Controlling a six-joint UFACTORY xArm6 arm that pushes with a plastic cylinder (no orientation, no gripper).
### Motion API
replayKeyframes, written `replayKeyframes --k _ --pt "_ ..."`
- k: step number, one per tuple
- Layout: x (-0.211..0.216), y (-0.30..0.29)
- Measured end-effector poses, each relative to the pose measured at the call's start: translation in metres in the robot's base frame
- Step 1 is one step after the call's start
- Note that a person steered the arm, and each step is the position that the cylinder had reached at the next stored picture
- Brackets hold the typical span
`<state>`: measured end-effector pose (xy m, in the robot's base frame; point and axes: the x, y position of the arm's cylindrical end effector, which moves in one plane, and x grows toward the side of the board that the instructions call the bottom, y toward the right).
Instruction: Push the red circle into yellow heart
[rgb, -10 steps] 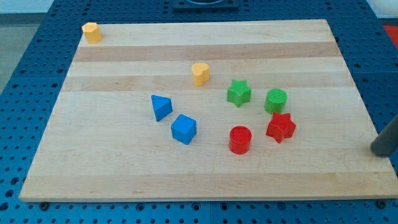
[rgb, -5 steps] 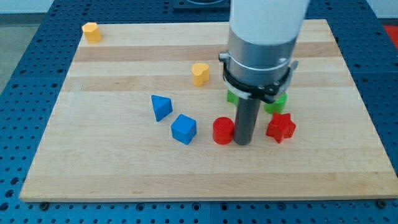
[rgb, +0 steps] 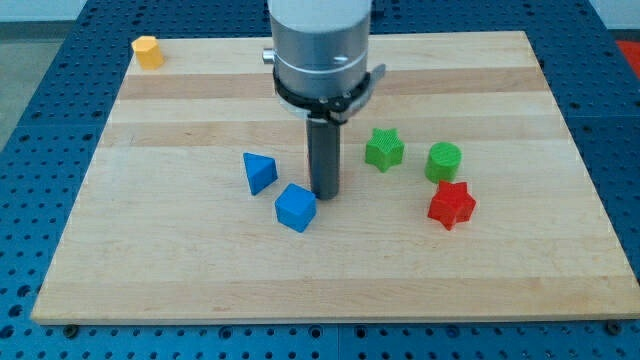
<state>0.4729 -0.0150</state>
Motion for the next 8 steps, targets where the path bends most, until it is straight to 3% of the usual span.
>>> replayKeyframes --k 2,4,8 --pt "-0.003 0.001" --pt "-0.04 -0.019" --pt "-0.046 -0.004"
